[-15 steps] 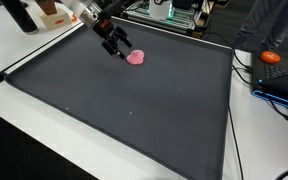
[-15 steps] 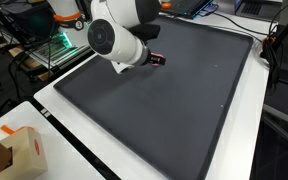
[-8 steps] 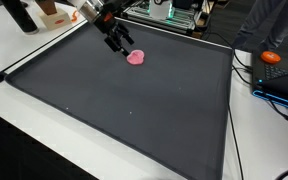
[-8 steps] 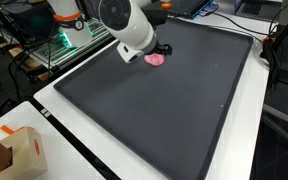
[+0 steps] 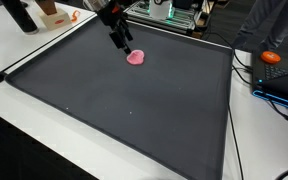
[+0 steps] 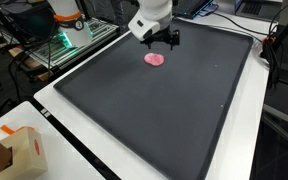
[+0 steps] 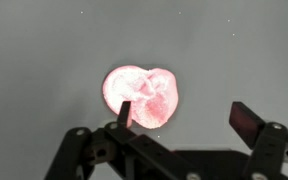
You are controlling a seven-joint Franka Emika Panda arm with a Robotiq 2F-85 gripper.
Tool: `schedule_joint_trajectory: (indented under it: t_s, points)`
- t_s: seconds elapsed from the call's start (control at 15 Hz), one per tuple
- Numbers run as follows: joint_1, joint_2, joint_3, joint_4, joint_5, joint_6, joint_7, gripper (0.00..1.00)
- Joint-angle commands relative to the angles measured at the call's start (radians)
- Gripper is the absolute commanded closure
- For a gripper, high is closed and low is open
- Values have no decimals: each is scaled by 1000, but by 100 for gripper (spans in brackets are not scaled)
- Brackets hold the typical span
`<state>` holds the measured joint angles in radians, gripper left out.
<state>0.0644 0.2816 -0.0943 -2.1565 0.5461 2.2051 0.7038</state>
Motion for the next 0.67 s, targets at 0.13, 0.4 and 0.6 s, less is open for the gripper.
schedule_joint_trajectory:
  t_s: [0.13,0.4,0.6]
  points:
    - [47,-76,33,-66,-213,100,157,0]
    - [31,-54,60,-30,-252,76,183,0]
    - [36,-62,65,-40,-278,82,202,0]
